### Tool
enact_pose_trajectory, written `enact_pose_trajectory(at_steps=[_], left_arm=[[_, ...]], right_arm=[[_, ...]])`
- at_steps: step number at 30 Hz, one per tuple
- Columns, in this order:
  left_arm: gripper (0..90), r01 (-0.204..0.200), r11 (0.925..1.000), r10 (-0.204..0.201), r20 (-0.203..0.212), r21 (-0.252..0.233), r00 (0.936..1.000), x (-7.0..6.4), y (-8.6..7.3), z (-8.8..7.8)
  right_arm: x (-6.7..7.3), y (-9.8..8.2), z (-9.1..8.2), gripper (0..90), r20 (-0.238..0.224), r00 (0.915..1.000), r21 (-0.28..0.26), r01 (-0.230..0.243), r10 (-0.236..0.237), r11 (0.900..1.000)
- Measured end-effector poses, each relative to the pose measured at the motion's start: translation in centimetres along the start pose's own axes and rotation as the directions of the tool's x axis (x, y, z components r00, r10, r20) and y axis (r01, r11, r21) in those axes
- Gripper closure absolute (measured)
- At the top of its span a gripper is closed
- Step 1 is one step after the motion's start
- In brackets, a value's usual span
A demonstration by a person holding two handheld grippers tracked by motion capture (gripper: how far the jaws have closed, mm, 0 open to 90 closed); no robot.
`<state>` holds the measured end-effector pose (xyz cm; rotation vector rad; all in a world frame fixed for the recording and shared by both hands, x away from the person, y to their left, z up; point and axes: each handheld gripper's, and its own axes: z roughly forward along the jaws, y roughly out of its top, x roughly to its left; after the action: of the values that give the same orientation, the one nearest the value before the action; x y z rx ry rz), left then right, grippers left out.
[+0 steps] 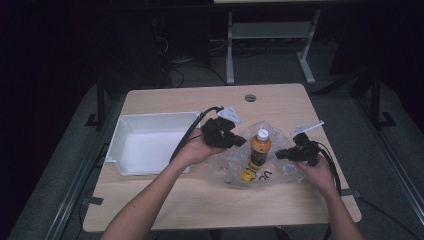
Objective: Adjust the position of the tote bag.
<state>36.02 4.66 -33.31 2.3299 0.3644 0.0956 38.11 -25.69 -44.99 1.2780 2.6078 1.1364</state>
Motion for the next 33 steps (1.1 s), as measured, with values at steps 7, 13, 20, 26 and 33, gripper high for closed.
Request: enact_pose_trajectory(at_steps=[7, 13, 20, 26, 33], left_arm=[[89.7, -0.006, 0.9989, 0.006, 0.006, 0.047, 1.0, -0.8, -2.4, 1.3], [89.7, -0.003, 0.9978, 0.003, -0.006, 0.066, 1.0, -1.6, -4.5, 2.5], [89.7, 0.02, 0.9984, -0.019, -0.011, 0.053, 0.9998, -1.9, -6.5, 3.2], [89.6, 0.041, 0.999, -0.041, -0.022, 0.016, 0.9989, -2.2, -8.0, 3.6], [89.6, 0.051, 0.9984, -0.05, -0.027, 0.025, 0.9984, -2.5, -9.5, 4.0]], right_arm=[[-0.1, 0.0, 0.3, 85.4, -0.001, 1.0, 0.021, 0.001, -0.001, 1.0], [-0.2, -0.1, 0.5, 86.4, 0.001, 1.0, 0.025, 0.001, -0.001, 1.0], [-0.3, -0.2, 0.5, 86.8, 0.004, 1.0, 0.026, 0.002, -0.002, 1.0], [-0.4, -0.4, 0.5, 87.1, 0.01, 0.9999, 0.031, -0.007, 0.007, 1.0], [-0.6, -0.7, 0.6, 87.2, 0.01, 0.9999, 0.037, -0.006, 0.005, 0.999]])
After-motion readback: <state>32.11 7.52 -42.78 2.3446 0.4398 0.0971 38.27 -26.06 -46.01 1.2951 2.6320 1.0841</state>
